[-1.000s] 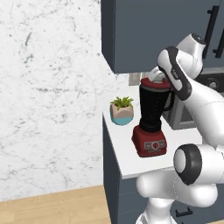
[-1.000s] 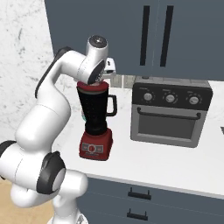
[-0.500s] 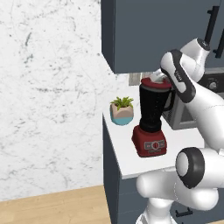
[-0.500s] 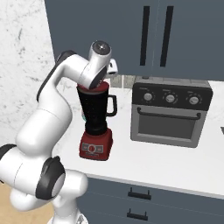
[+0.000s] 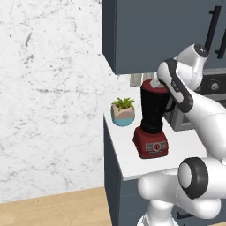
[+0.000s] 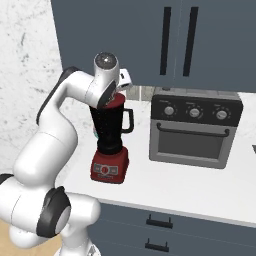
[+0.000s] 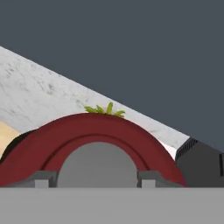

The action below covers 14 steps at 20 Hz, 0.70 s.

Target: Close the lid blender by securely placing the lid on top.

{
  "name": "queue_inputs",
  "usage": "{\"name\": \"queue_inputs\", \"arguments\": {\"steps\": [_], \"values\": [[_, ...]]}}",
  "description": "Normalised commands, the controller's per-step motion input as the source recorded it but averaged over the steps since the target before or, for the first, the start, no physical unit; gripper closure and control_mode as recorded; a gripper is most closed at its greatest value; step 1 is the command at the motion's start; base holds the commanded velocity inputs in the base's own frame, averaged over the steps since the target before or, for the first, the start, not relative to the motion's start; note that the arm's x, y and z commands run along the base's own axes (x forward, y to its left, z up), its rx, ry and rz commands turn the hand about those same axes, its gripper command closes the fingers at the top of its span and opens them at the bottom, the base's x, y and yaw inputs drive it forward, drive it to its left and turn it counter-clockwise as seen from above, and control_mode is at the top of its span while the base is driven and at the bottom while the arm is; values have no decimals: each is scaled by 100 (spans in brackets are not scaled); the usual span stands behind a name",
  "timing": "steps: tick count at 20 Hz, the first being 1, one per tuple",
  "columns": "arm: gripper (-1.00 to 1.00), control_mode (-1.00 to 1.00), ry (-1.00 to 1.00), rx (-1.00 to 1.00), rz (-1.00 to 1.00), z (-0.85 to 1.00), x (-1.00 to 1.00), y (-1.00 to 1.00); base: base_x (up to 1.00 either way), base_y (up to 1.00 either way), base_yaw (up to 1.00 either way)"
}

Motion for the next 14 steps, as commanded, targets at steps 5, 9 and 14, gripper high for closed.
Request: {"name": "queue_inputs", "arguments": {"steps": [5,9,14], "values": [[-100,-100,0,-3,1,-57,-5,0,0,0,0],[-100,-100,0,0,2,-12,-12,0,0,0,0],[-100,-100,-1,0,0,2,-7,0,0,0,0]]}}
